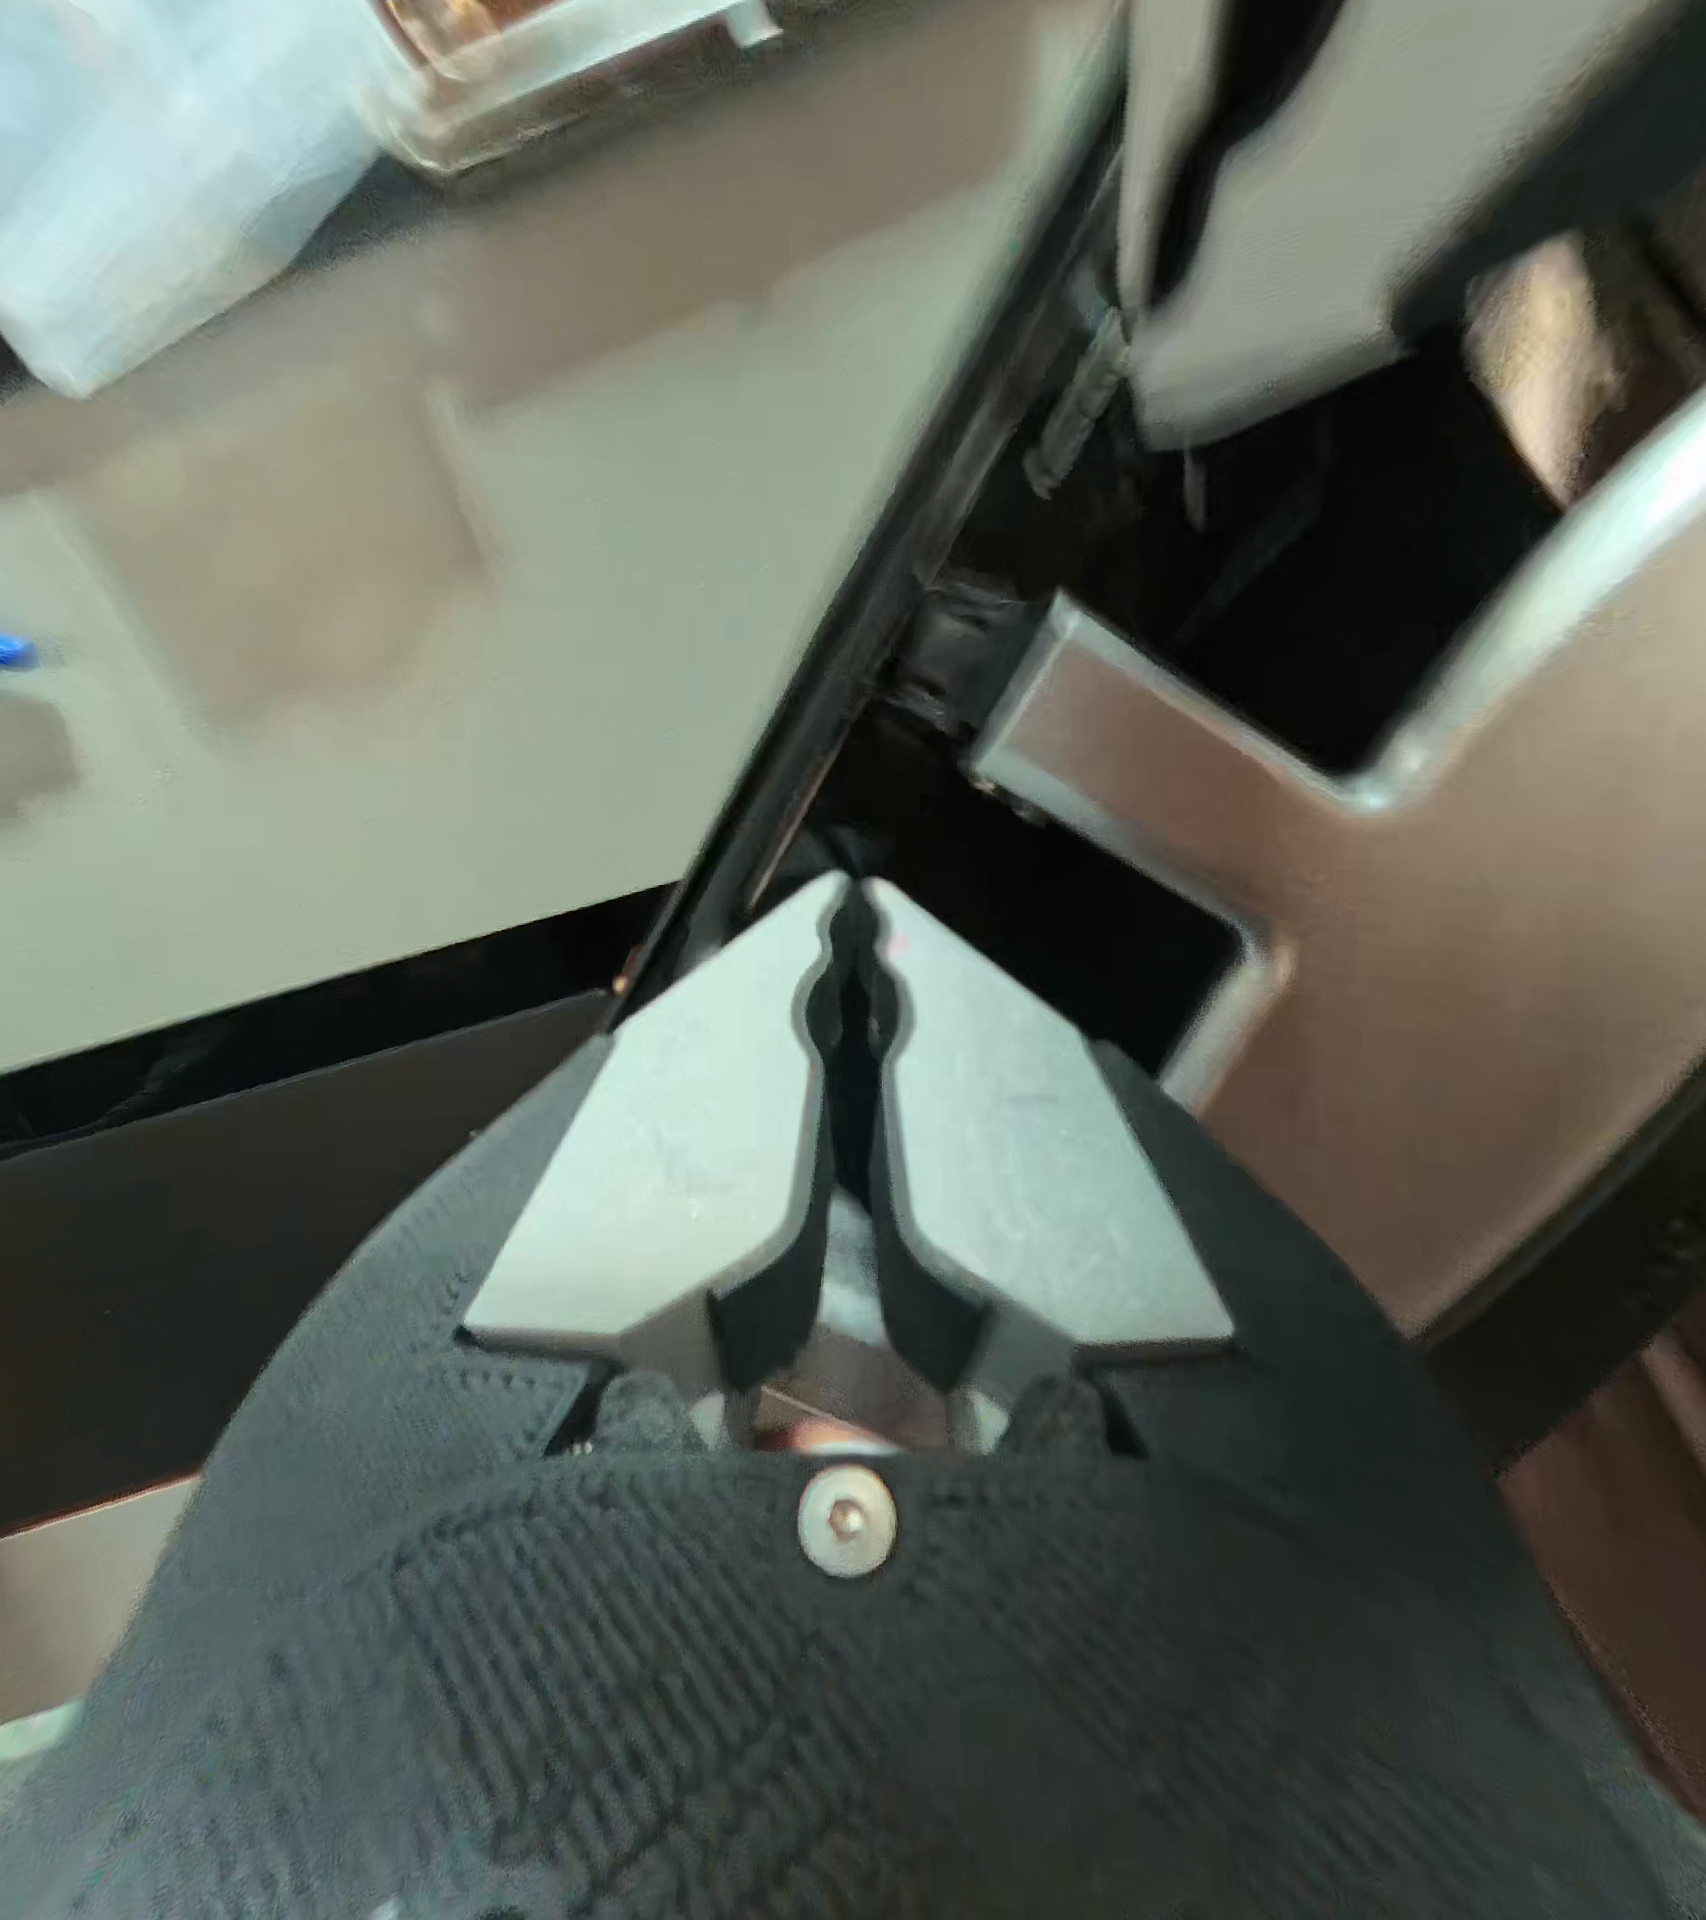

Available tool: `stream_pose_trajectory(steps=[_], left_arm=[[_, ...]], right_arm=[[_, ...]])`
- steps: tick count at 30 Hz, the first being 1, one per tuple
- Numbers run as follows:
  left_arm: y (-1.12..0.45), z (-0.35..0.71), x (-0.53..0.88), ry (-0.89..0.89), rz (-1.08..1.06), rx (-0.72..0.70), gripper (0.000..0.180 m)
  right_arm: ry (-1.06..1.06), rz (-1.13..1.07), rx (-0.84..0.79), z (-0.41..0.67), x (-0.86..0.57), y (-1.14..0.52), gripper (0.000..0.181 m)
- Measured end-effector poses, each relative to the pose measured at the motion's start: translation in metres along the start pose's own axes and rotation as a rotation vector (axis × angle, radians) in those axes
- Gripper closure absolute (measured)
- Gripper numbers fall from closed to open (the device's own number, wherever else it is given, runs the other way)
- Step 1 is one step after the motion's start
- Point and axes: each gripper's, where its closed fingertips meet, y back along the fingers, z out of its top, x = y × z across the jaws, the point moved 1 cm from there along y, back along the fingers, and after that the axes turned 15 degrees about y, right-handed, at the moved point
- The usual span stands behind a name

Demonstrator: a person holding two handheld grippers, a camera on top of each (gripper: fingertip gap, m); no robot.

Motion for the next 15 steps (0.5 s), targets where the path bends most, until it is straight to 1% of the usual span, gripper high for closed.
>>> stream_pose_trajectory(steps=[2,3,4,5,7,8,9,10,11,13,14,15], left_arm=[[-0.005,0.017,-0.004,0.013,-0.010,-0.144,0.180],[-0.007,0.018,-0.014,0.019,-0.038,-0.140,0.179],[-0.006,0.016,-0.015,-0.003,0.007,-0.125,0.180],[-0.006,0.012,-0.017,-0.019,0.004,-0.106,0.180],[-0.003,0.005,-0.014,0.025,-0.035,-0.092,0.180],[-0.001,0.004,-0.006,0.049,-0.024,-0.103,0.180],[0.005,0.006,-0.004,0.094,-0.057,-0.134,0.180],[0.011,0.006,0.001,0.130,-0.049,-0.148,0.180],[0.019,0.004,0.007,0.142,-0.015,-0.156,0.180],[0.037,0.001,0.007,0.182,-0.045,-0.202,0.180],[0.046,-0.004,0.002,0.195,-0.085,-0.206,0.180],[0.053,-0.010,-0.005,0.209,-0.140,-0.201,0.180]], right_arm=[[0.005,-0.011,-0.021,0.000,0.000,0.000,0.181],[0.012,-0.031,-0.024,-0.001,0.001,0.000,0.181],[0.027,-0.056,-0.029,-0.001,0.001,0.000,0.181],[0.036,-0.071,-0.035,0.000,0.001,0.000,0.181],[0.026,-0.072,-0.052,0.002,0.000,0.001,0.181],[0.005,-0.096,-0.101,0.009,-0.005,0.003,0.181],[-0.021,-0.157,-0.156,0.016,-0.017,0.004,0.181],[-0.042,-0.169,-0.176,0.019,-0.023,0.002,0.181],[-0.069,-0.110,-0.255,0.028,-0.018,0.005,0.181],[-0.078,0.012,-0.505,0.050,0.001,0.041,0.181],[-0.045,0.026,-0.578,0.051,0.006,0.063,0.181],[0.000,0.024,-0.613,0.046,0.010,0.079,0.177]])
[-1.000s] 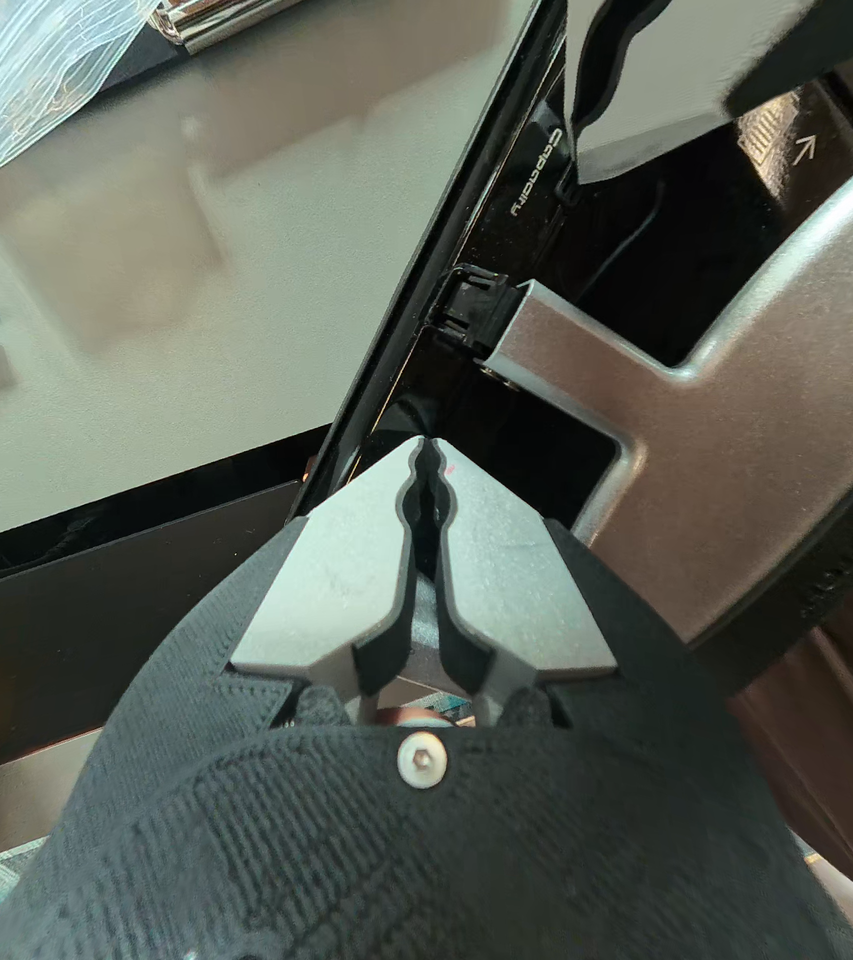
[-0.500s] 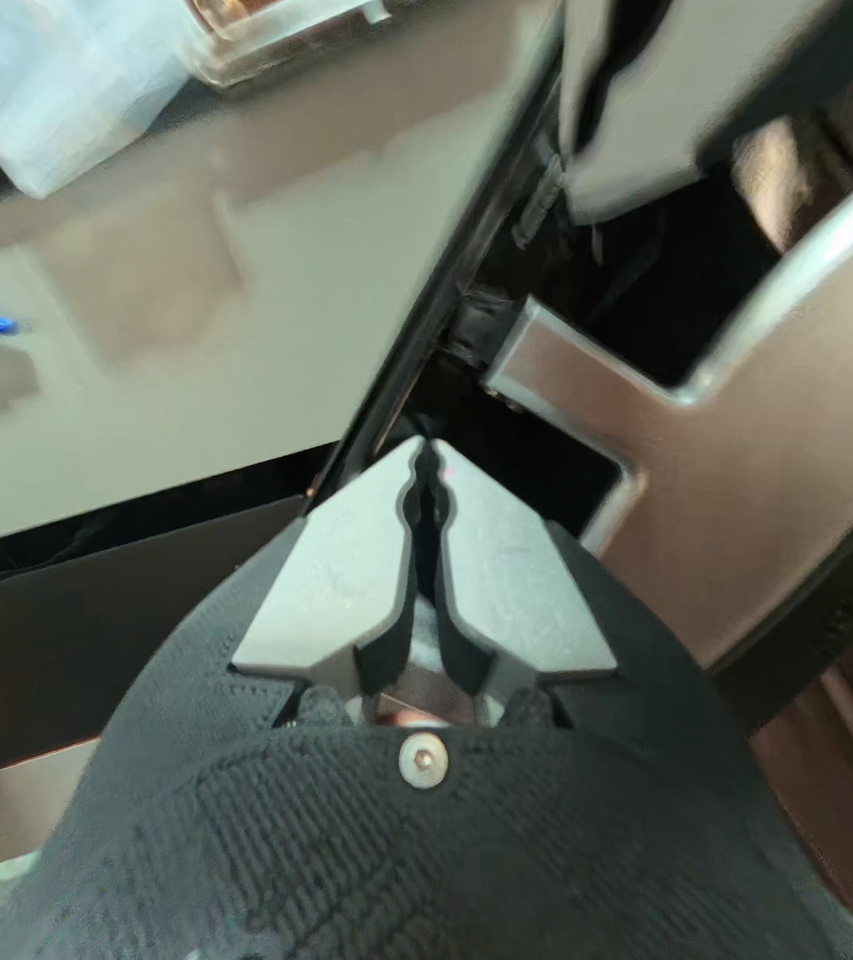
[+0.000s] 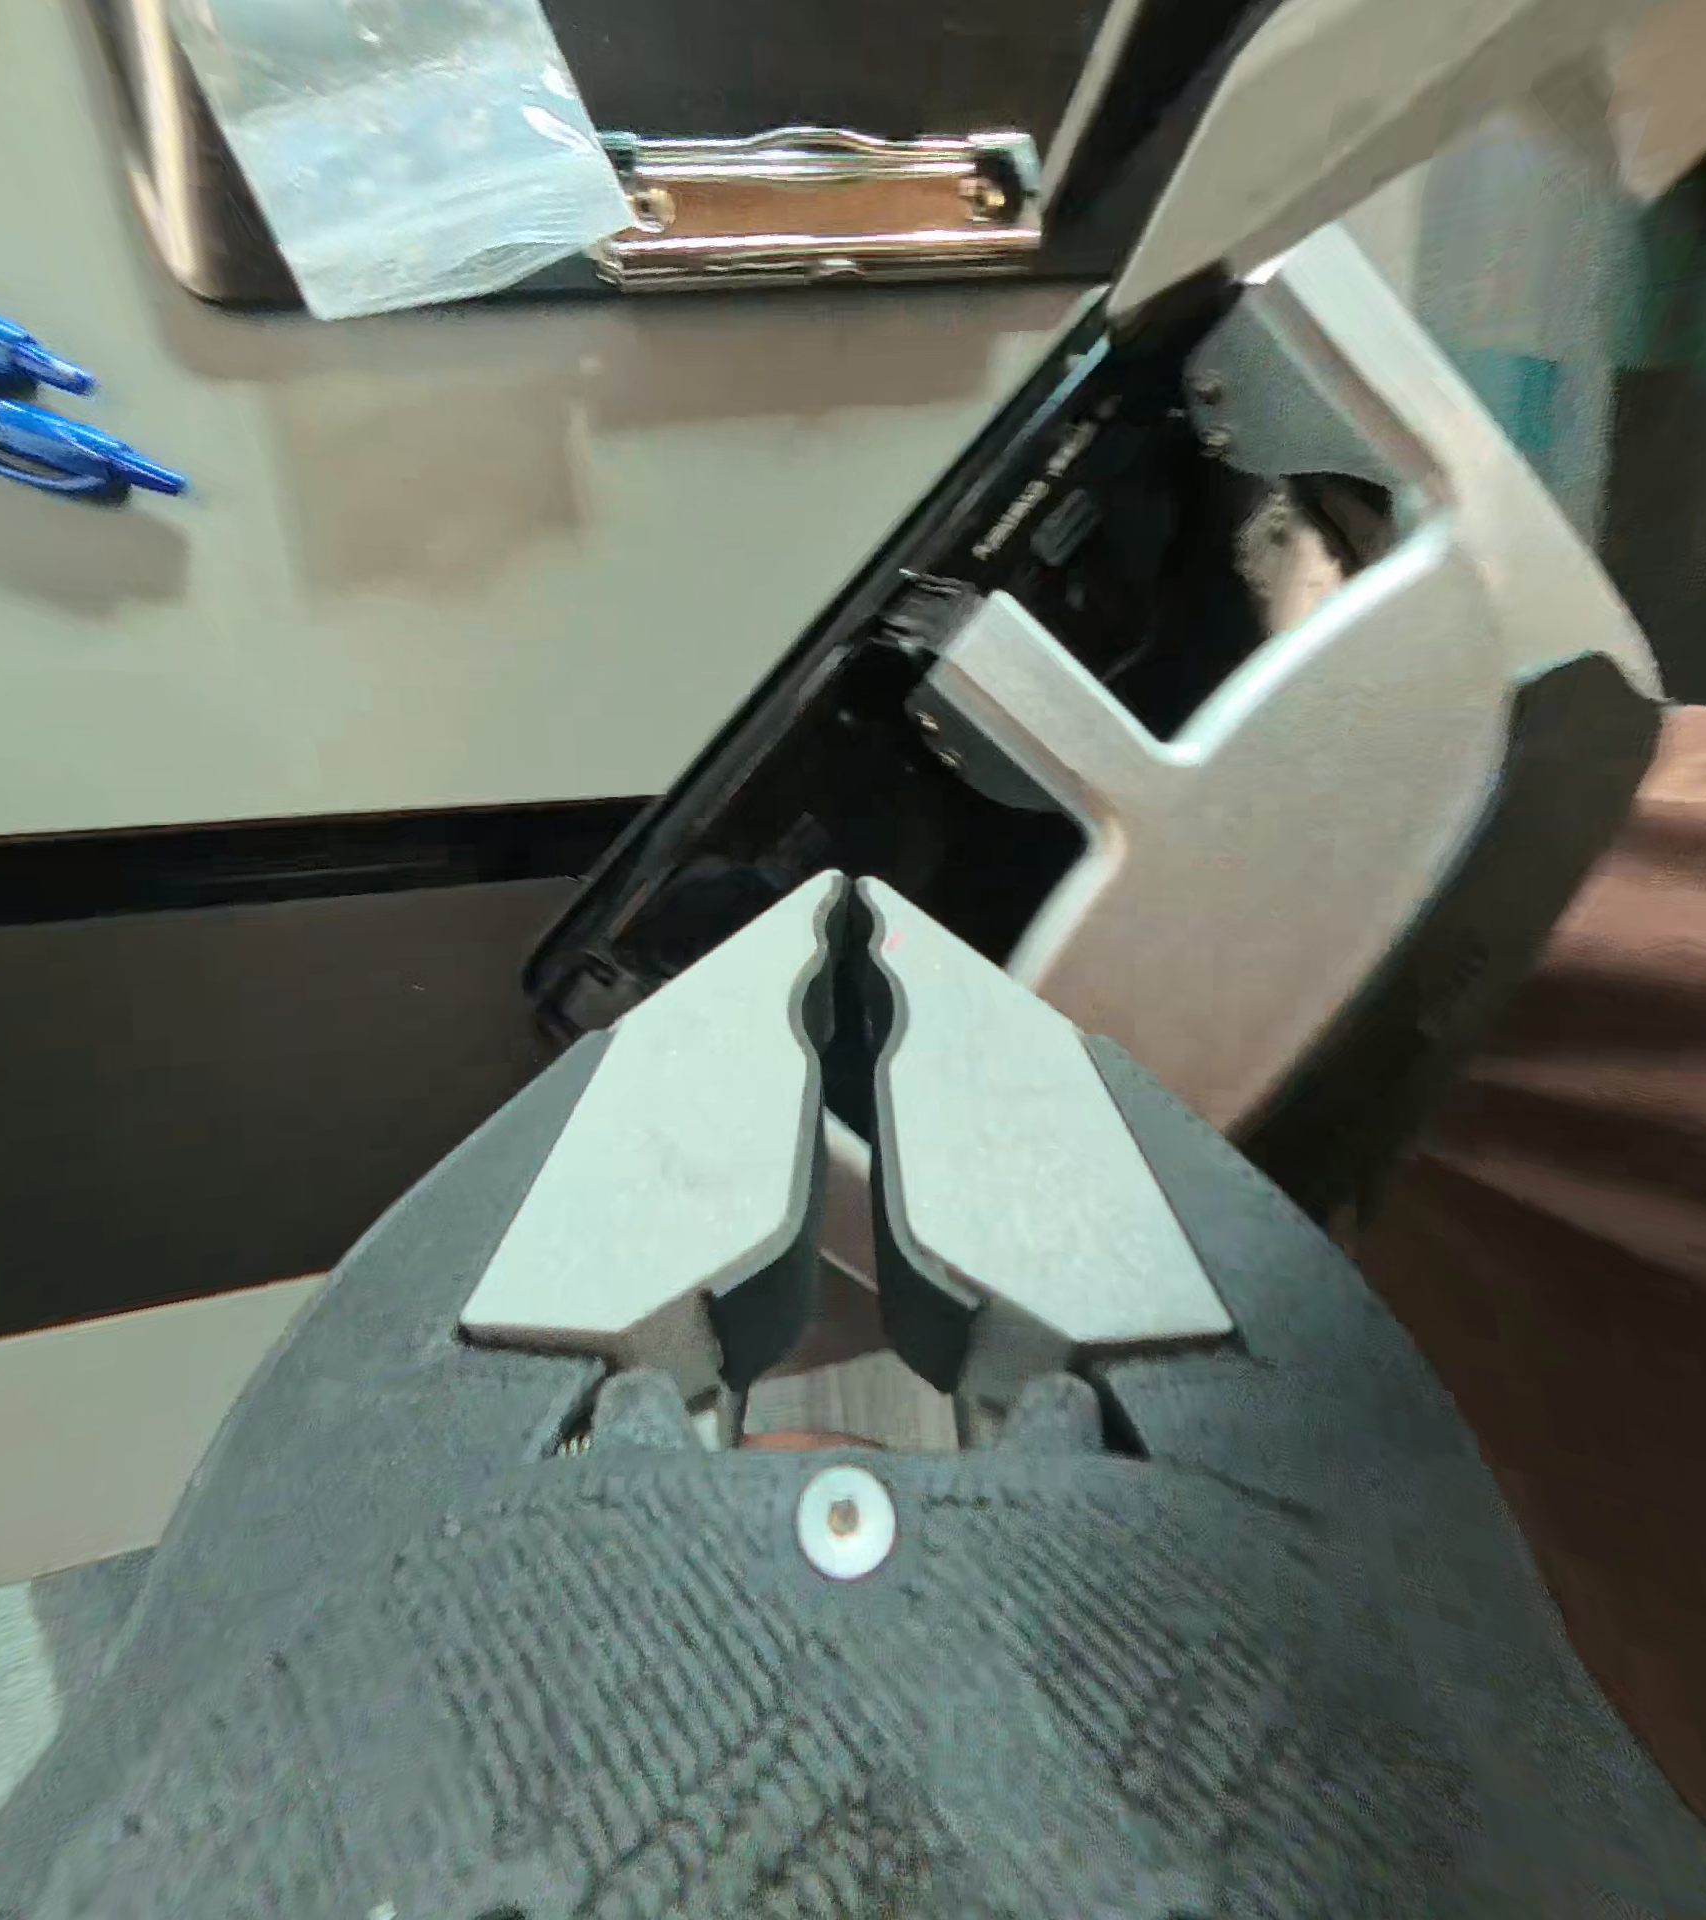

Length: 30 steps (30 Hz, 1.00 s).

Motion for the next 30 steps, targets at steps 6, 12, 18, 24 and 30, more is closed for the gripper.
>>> stream_pose_trajectory(steps=[6,12,18,24,30], left_arm=[[0.047,-0.055,-0.021,0.012,-0.121,-0.105,0.180],[0.026,-0.124,-0.017,0.227,-0.247,-0.051,0.133],[0.003,-0.127,-0.033,0.185,-0.300,0.004,0.110],[0.002,-0.137,-0.037,0.152,-0.244,0.084,0.129],[0.011,-0.123,-0.038,0.075,-0.203,0.015,0.135]], right_arm=[[0.180,0.007,0.179,-0.089,0.037,0.047,0.111],[-0.320,0.163,0.038,-0.154,0.086,0.040,0.103],[-0.497,0.224,-0.102,-0.139,0.083,0.005,0.121],[-0.513,0.219,-0.059,-0.138,0.087,0.001,0.122],[-0.526,0.224,-0.149,-0.120,0.080,0.014,0.121]])
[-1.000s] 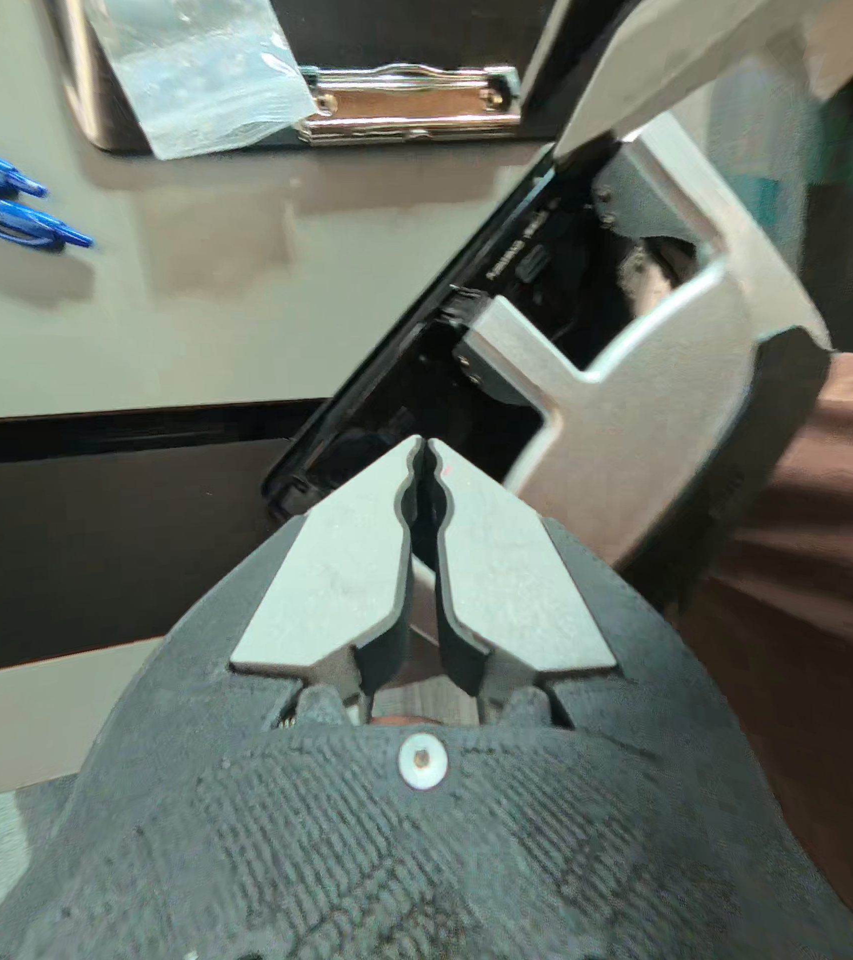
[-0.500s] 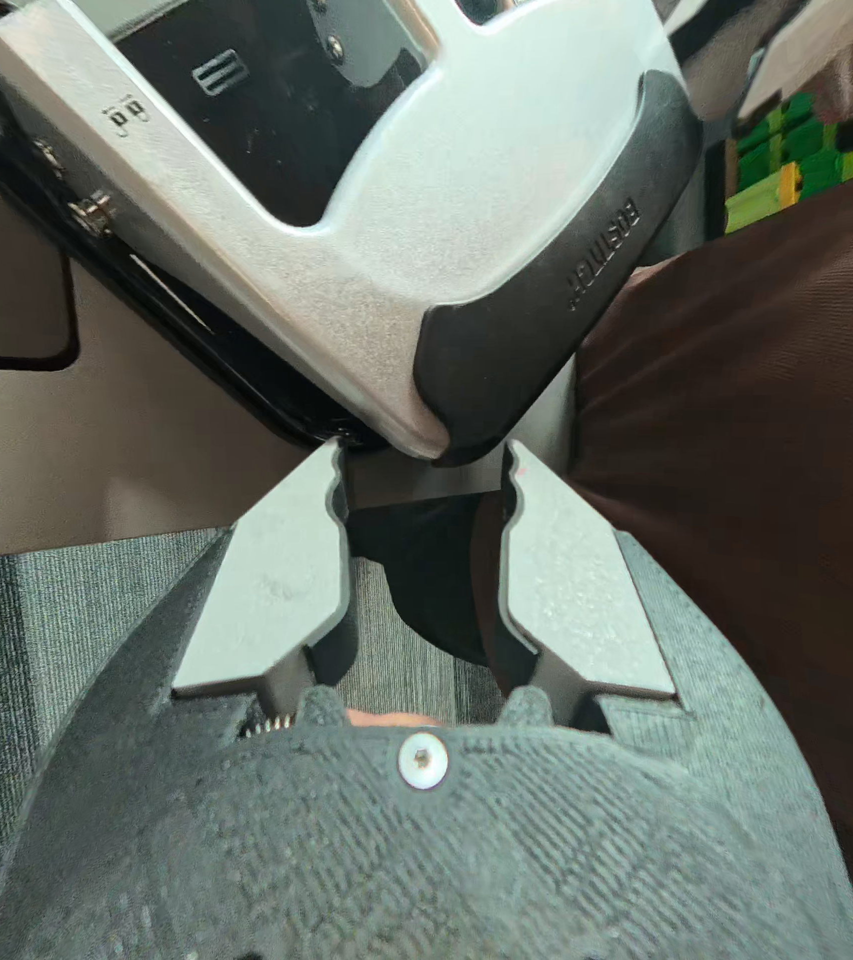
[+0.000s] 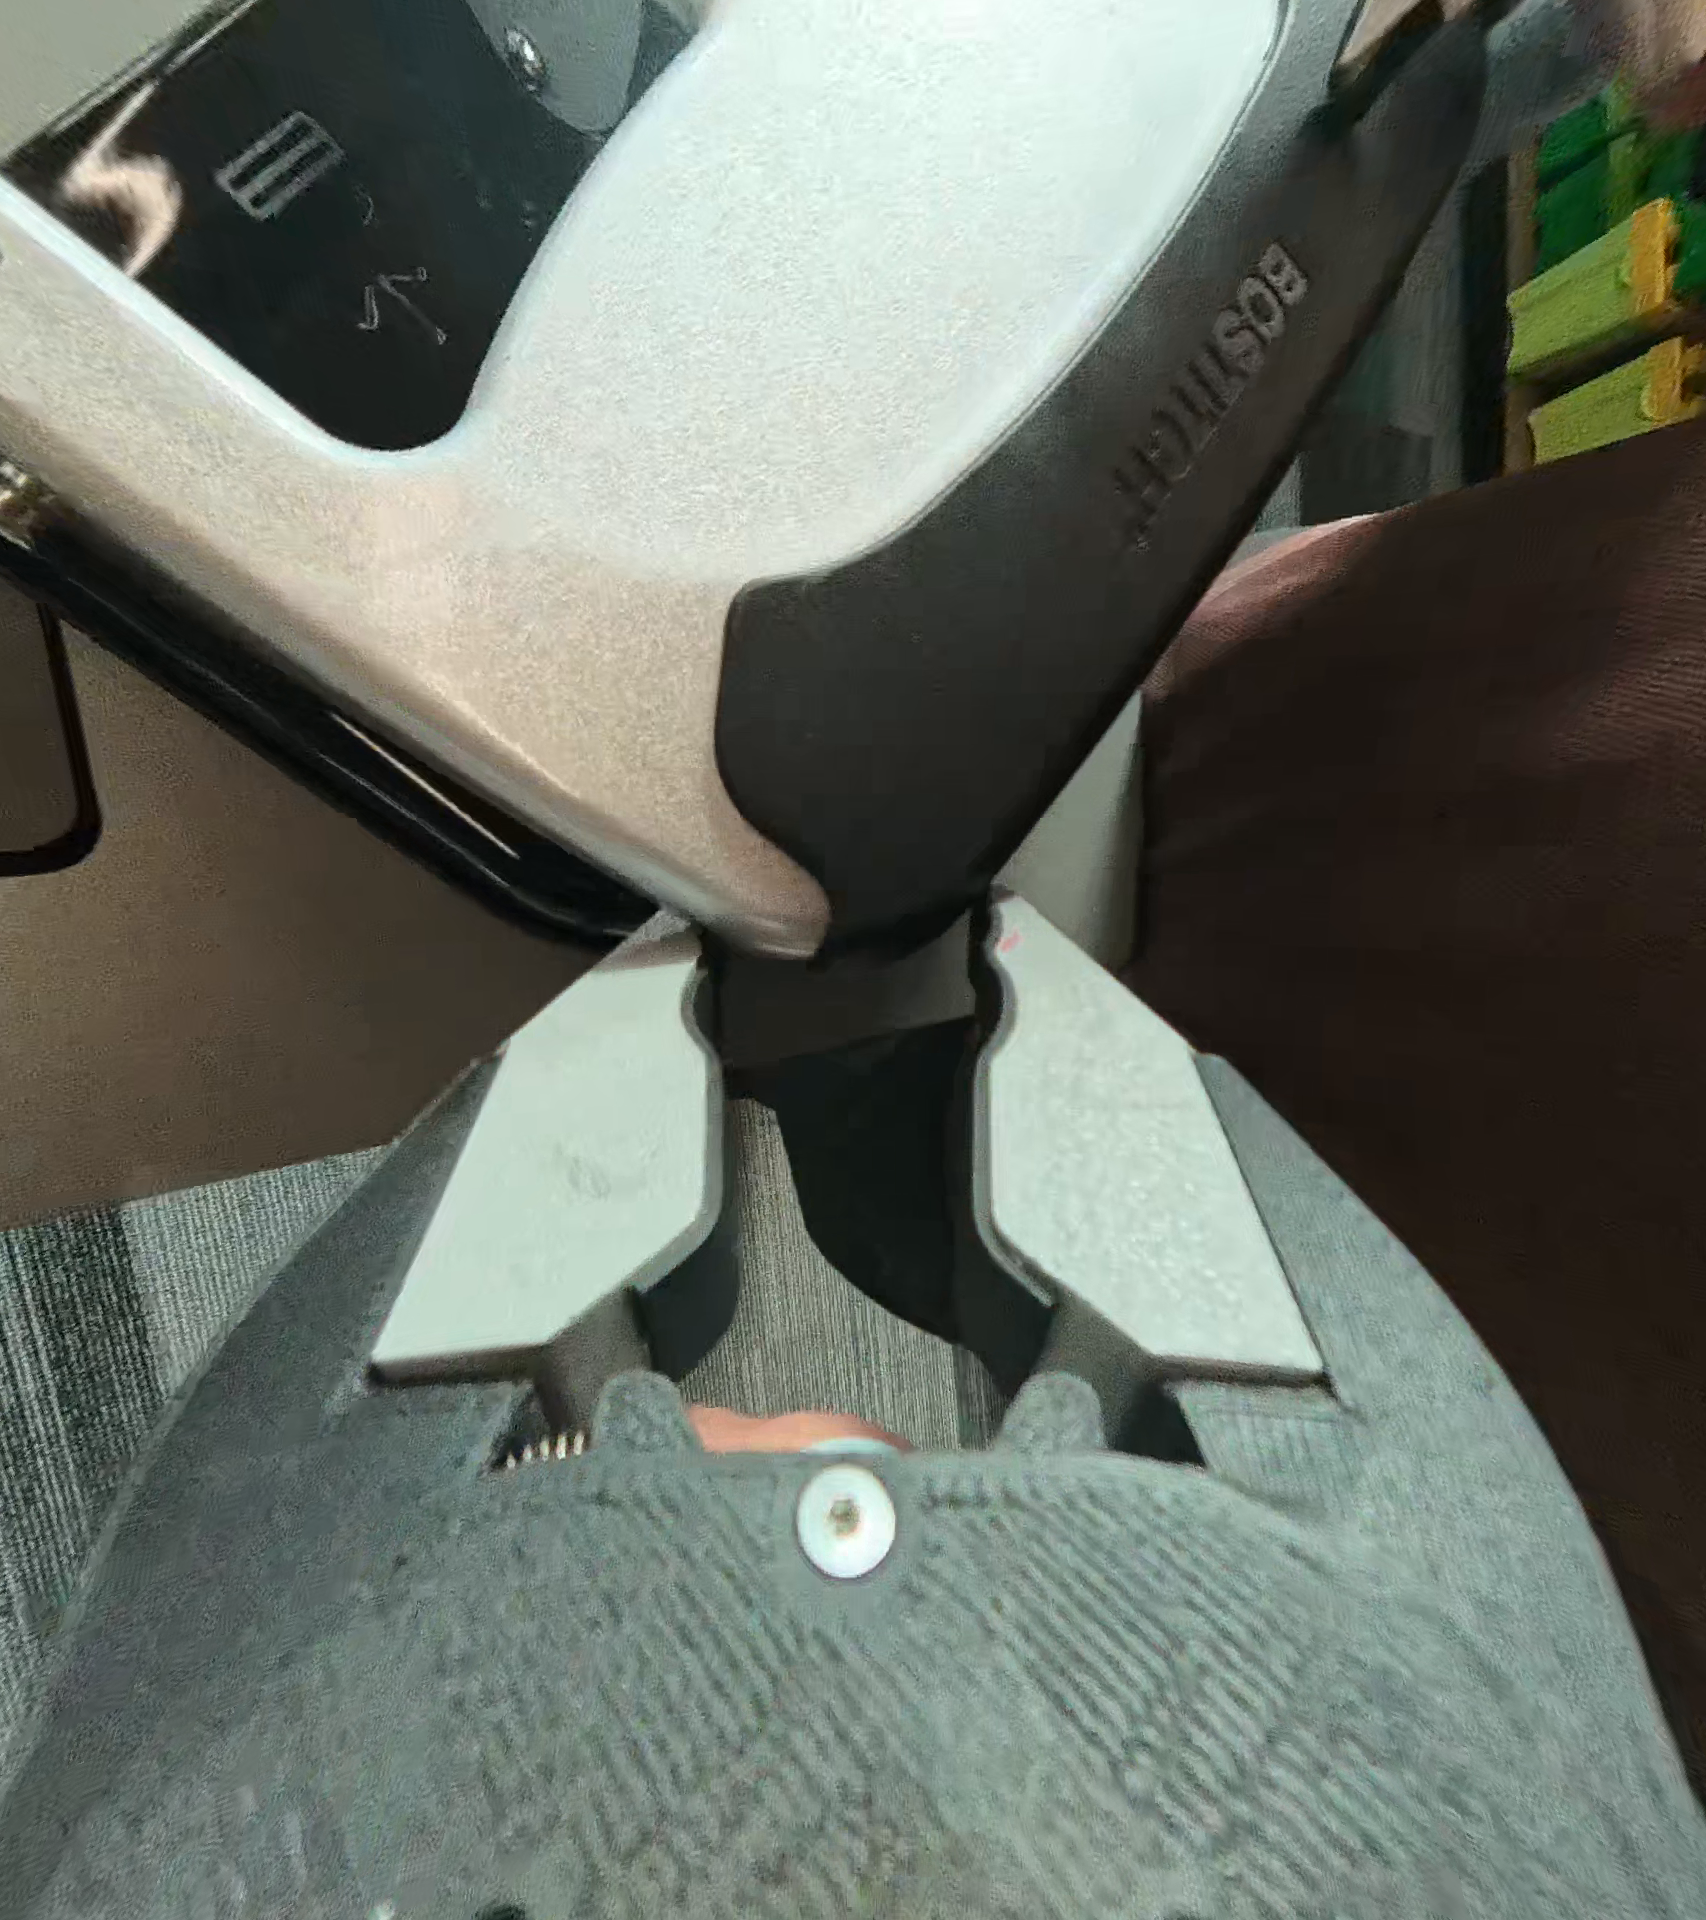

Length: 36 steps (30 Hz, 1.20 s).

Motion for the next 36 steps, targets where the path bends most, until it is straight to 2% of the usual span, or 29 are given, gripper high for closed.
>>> stream_pose_trajectory(steps=[5,12,14,18,20,21,24,27,29,32,36], left_arm=[[-0.018,-0.017,0.011,-0.054,0.099,0.037,0.139],[-0.004,-0.016,0.007,0.026,-0.011,-0.097,0.150],[0.001,-0.013,0.008,0.035,-0.031,-0.125,0.146],[-0.007,-0.010,0.003,0.088,-0.101,-0.074,0.137],[-0.012,-0.013,0.004,0.015,-0.053,-0.018,0.139],[-0.014,-0.020,0.004,-0.040,-0.019,0.043,0.157],[-0.024,-0.034,-0.010,-0.197,0.016,0.129,0.154],[-0.027,-0.034,-0.017,-0.138,-0.081,0.072,0.164],[-0.026,-0.032,-0.020,-0.072,-0.152,0.028,0.163],[-0.023,-0.035,-0.014,-0.136,-0.128,0.016,0.164],[-0.023,-0.037,-0.013,-0.214,-0.134,0.034,0.164]], right_arm=[[0.022,-0.033,0.058,-0.018,-0.010,-0.009,0.121],[0.061,-0.053,0.061,-0.022,-0.011,-0.006,0.120],[0.060,-0.056,0.055,-0.023,-0.011,-0.005,0.122],[0.031,-0.039,0.039,-0.023,-0.010,-0.005,0.124],[0.045,-0.037,0.054,-0.024,-0.009,-0.004,0.124],[0.061,-0.039,0.071,-0.024,-0.008,-0.003,0.124],[0.093,-0.069,0.116,-0.026,-0.013,0.002,0.120],[0.100,-0.079,0.127,-0.028,-0.015,0.006,0.119],[0.100,-0.090,0.133,-0.029,-0.013,0.006,0.118],[0.069,-0.084,0.176,-0.036,-0.008,0.003,0.118],[0.035,-0.096,0.141,-0.036,-0.008,0.003,0.121]])
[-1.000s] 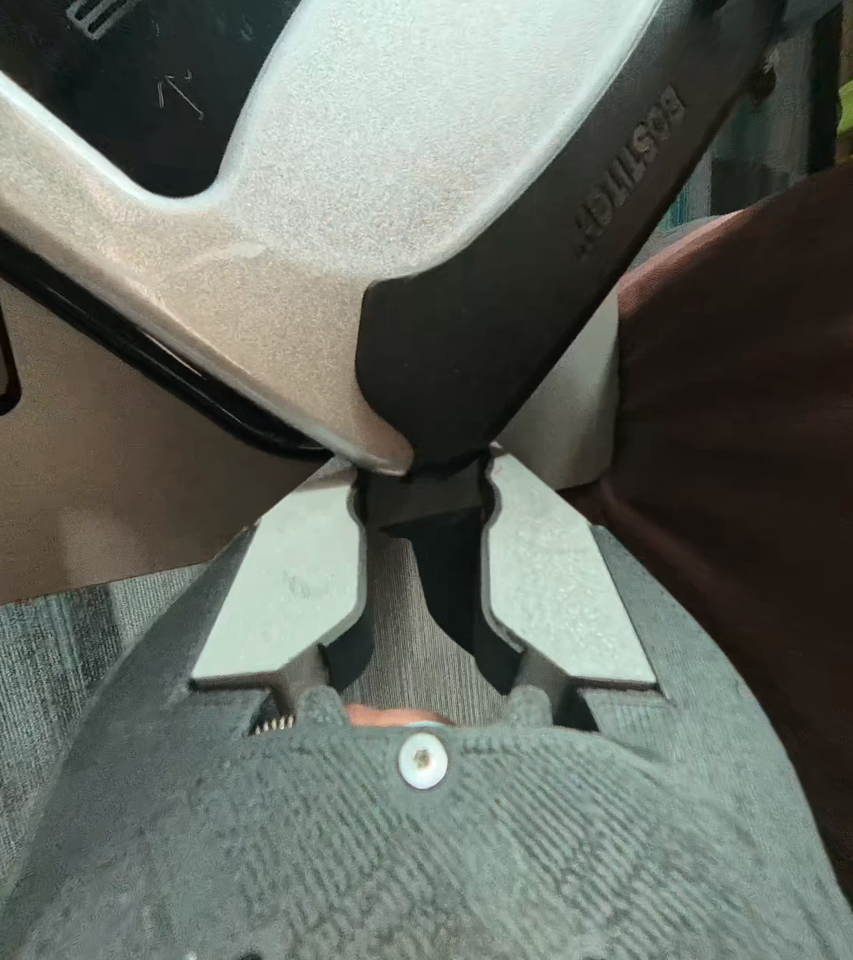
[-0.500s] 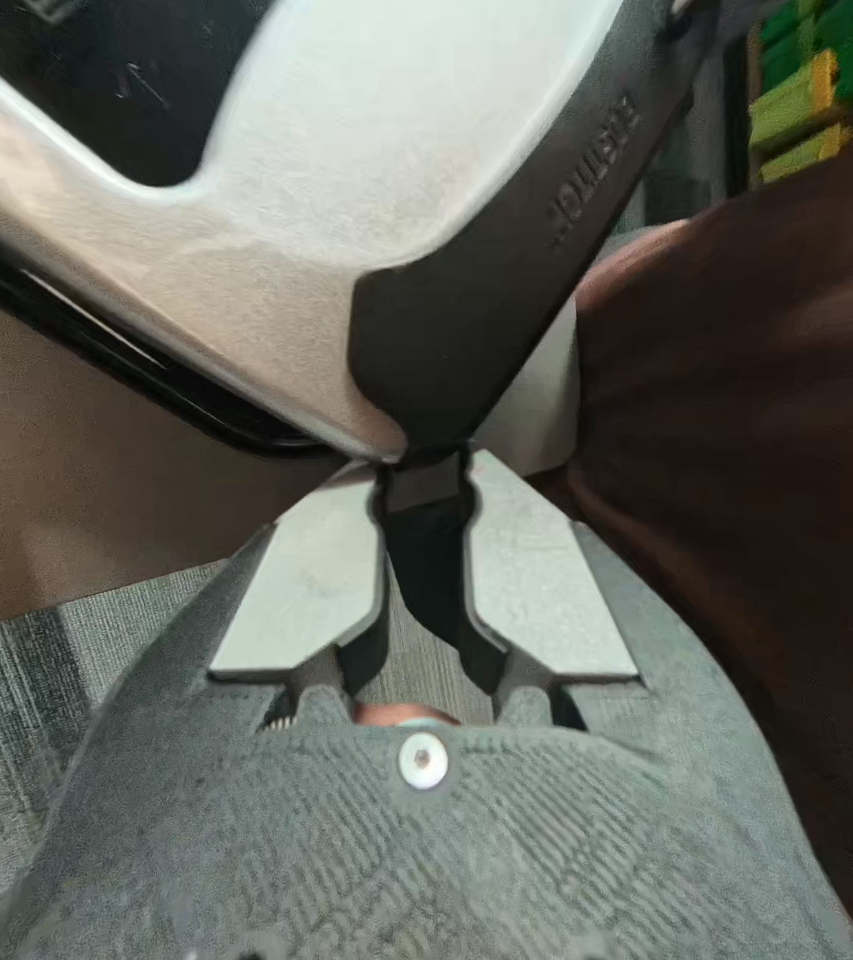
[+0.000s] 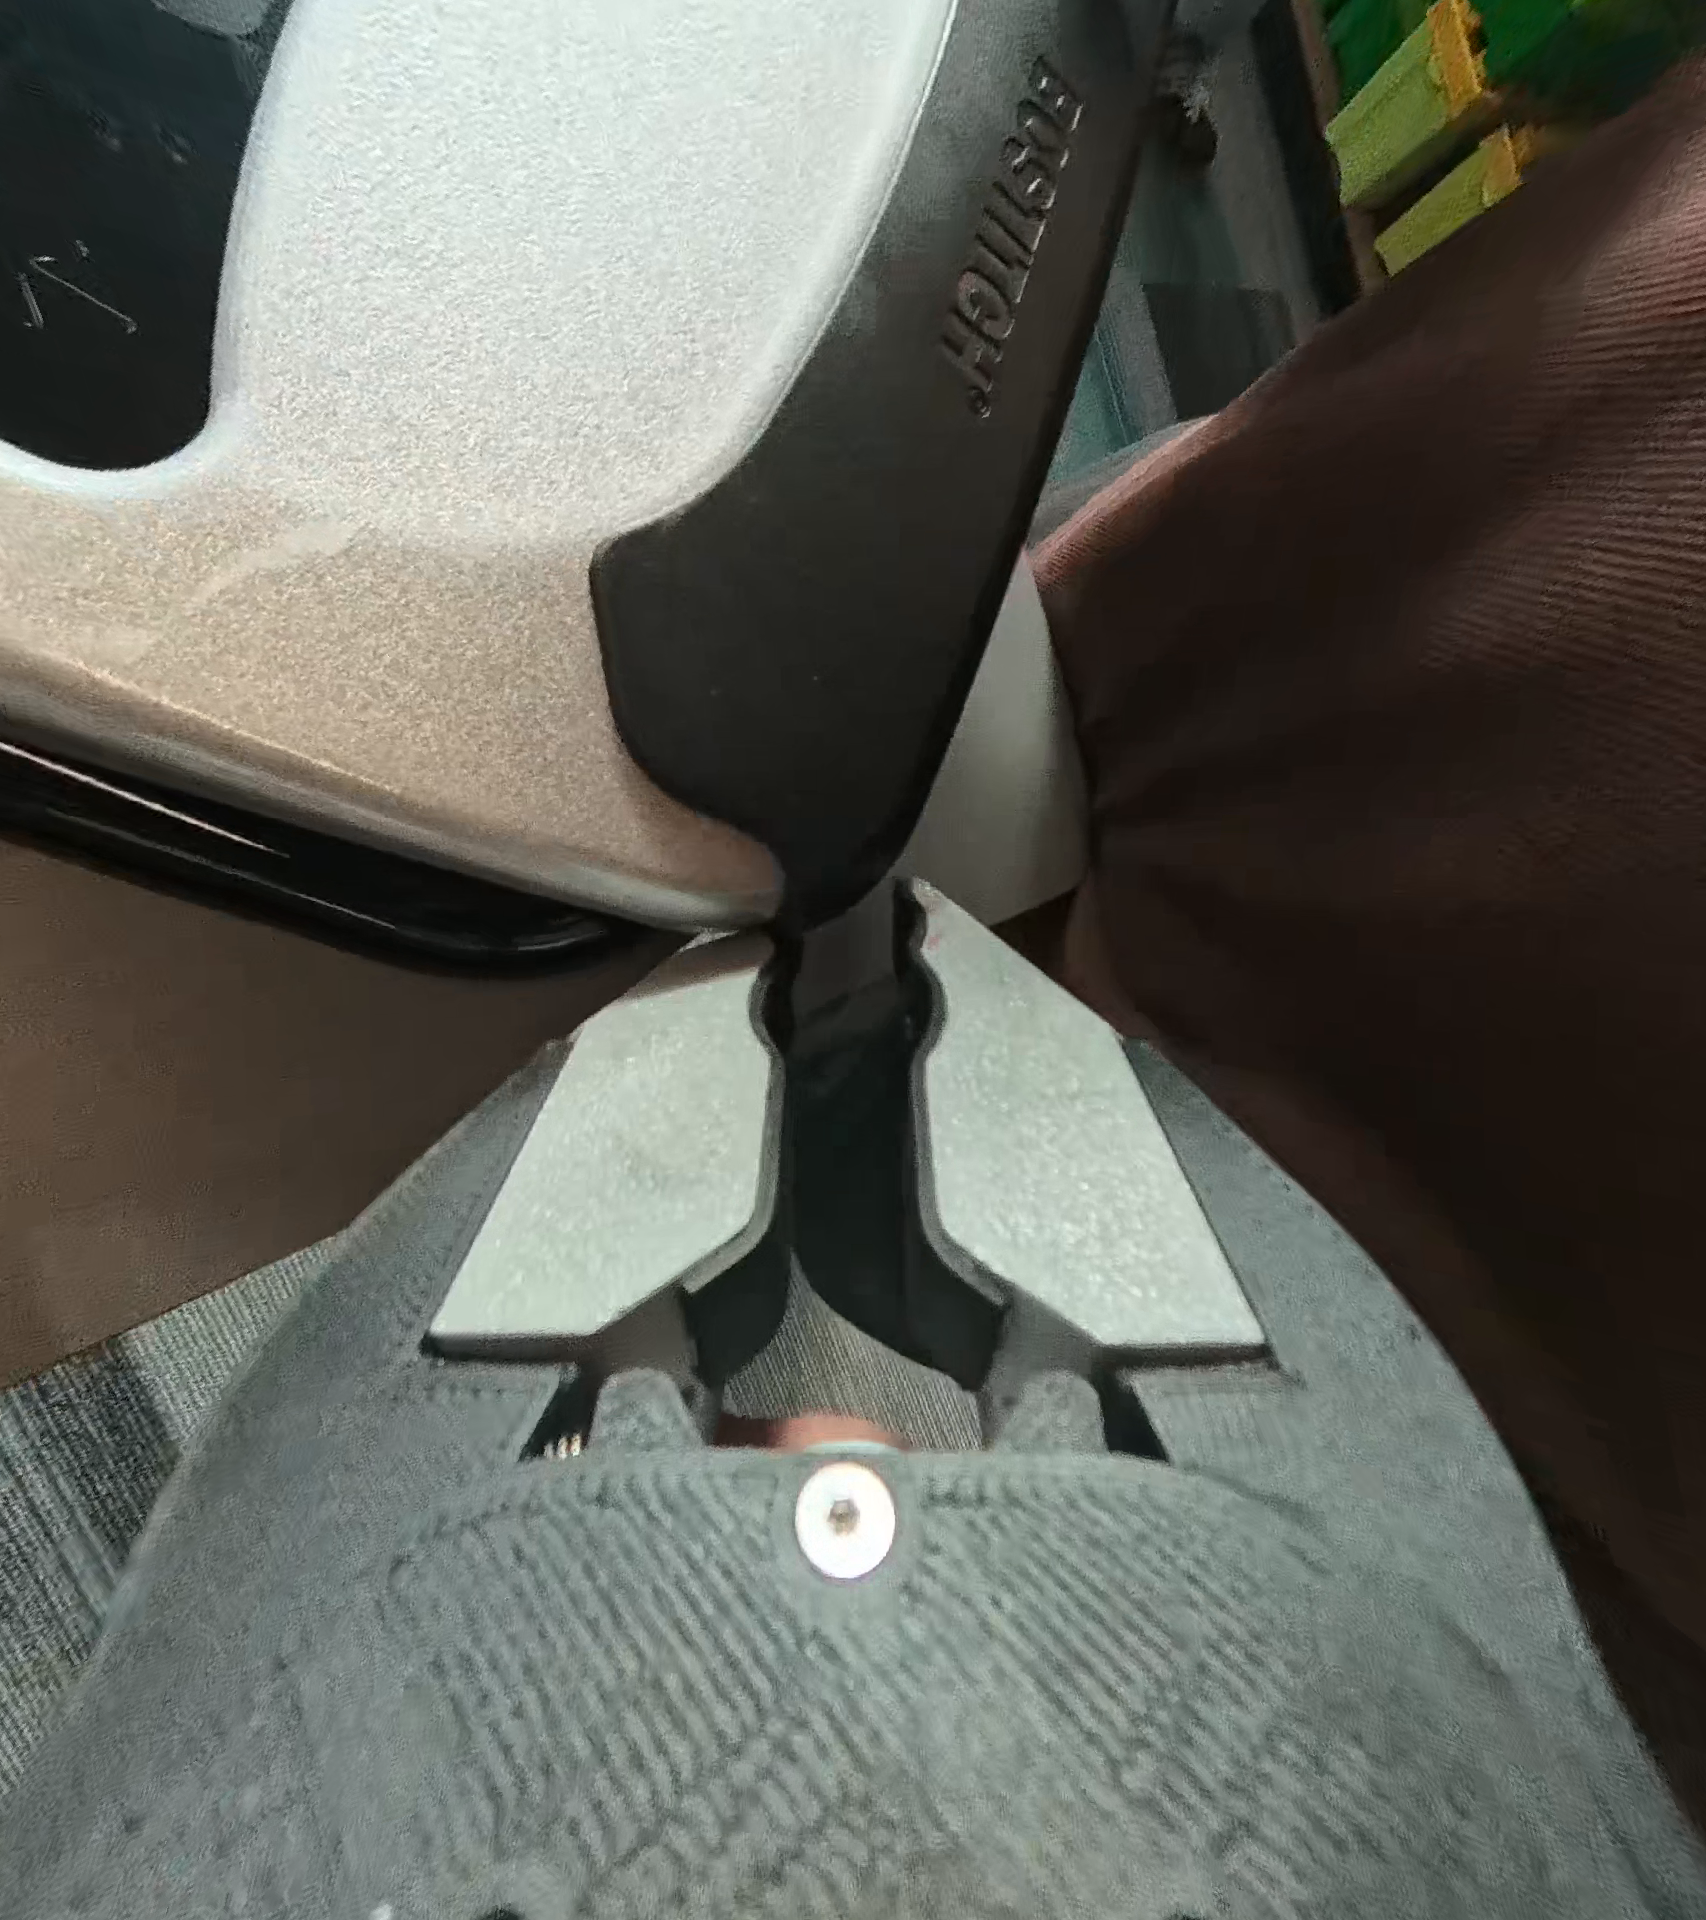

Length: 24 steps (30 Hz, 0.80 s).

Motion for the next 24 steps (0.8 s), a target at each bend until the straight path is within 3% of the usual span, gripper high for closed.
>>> stream_pose_trajectory(steps=[4,6,10,14,17,22,24], left_arm=[[0.008,0.001,-0.006,0.017,-0.064,-0.071,0.152],[0.019,0.002,-0.004,0.037,-0.063,-0.100,0.155],[0.042,0.016,0.002,-0.093,0.072,-0.139,0.179],[0.051,0.045,-0.008,-0.154,0.104,-0.186,0.180],[0.034,0.039,0.002,-0.141,0.142,-0.095,0.180],[0.044,0.040,0.006,0.034,0.067,-0.203,0.180],[0.053,0.036,0.023,0.184,0.005,-0.261,0.180]], right_arm=[[0.078,-0.156,0.002,-0.002,-0.002,0.004,0.116],[0.171,-0.312,0.008,0.000,-0.004,0.014,0.113],[0.447,-0.558,0.028,0.023,0.011,0.044,0.181],[0.572,-0.507,0.161,0.035,0.034,0.021,0.181],[0.573,-0.516,0.318,0.021,0.017,-0.002,0.181],[0.571,-0.476,0.238,0.062,0.050,-0.007,0.181],[0.615,-0.443,0.311,0.078,0.068,-0.025,0.181]])
